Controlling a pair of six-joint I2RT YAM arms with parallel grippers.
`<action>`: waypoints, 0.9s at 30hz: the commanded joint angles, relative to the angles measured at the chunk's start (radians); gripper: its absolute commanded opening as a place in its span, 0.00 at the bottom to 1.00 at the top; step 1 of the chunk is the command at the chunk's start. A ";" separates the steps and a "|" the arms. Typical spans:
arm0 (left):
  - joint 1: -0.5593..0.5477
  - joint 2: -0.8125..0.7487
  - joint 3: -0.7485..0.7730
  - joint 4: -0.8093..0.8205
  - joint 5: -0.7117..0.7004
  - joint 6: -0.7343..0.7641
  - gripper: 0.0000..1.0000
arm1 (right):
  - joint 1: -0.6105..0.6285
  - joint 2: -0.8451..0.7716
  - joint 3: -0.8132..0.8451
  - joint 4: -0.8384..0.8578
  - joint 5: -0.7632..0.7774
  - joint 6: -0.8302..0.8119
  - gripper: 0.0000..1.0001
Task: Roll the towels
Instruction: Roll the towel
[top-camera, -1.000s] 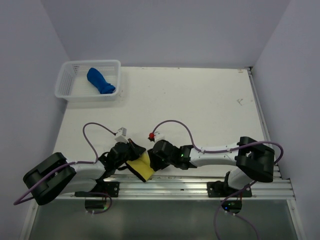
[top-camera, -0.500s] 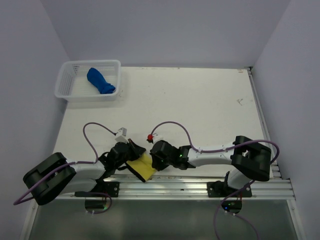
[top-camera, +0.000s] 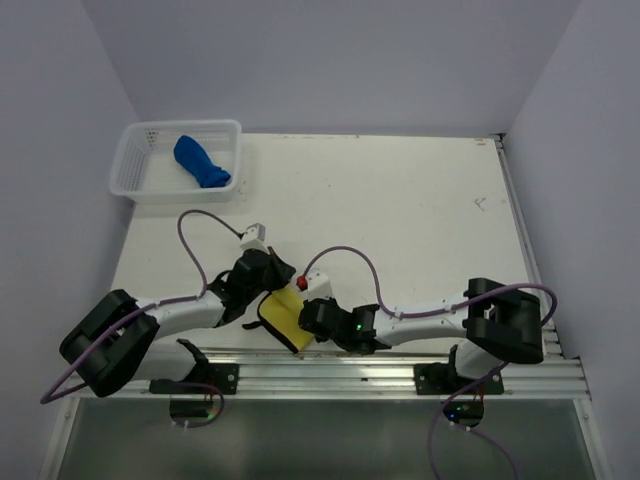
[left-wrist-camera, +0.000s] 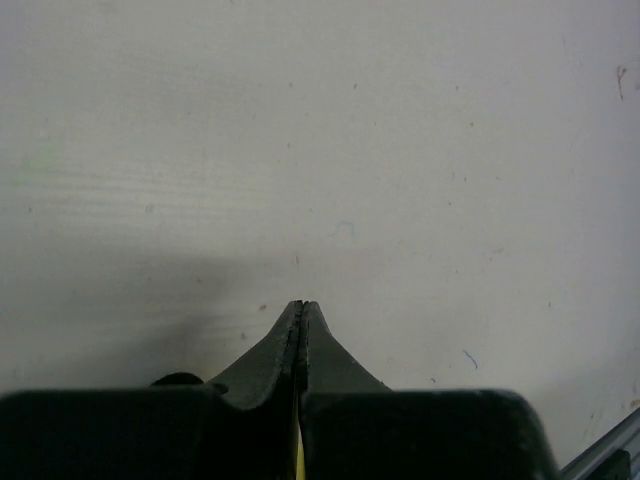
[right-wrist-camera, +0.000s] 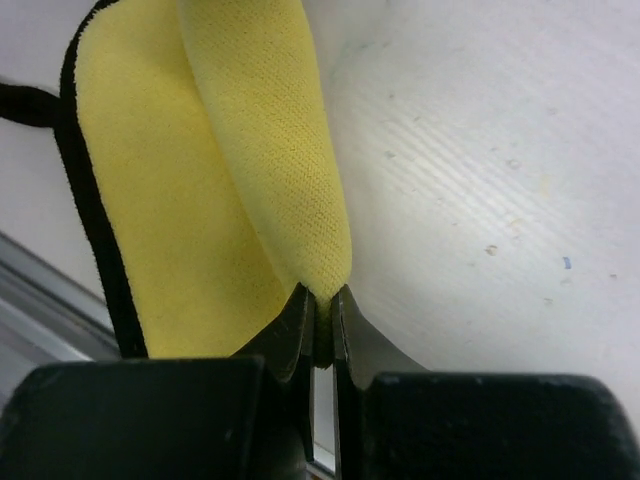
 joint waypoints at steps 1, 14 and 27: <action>0.025 0.044 0.124 -0.054 0.021 0.092 0.00 | 0.039 0.008 0.062 -0.041 0.249 -0.014 0.00; 0.032 0.136 0.170 -0.017 0.146 0.069 0.00 | 0.126 0.239 0.281 -0.295 0.521 -0.002 0.00; 0.023 0.107 -0.014 0.119 0.248 -0.097 0.00 | 0.171 0.325 0.343 -0.383 0.569 -0.017 0.00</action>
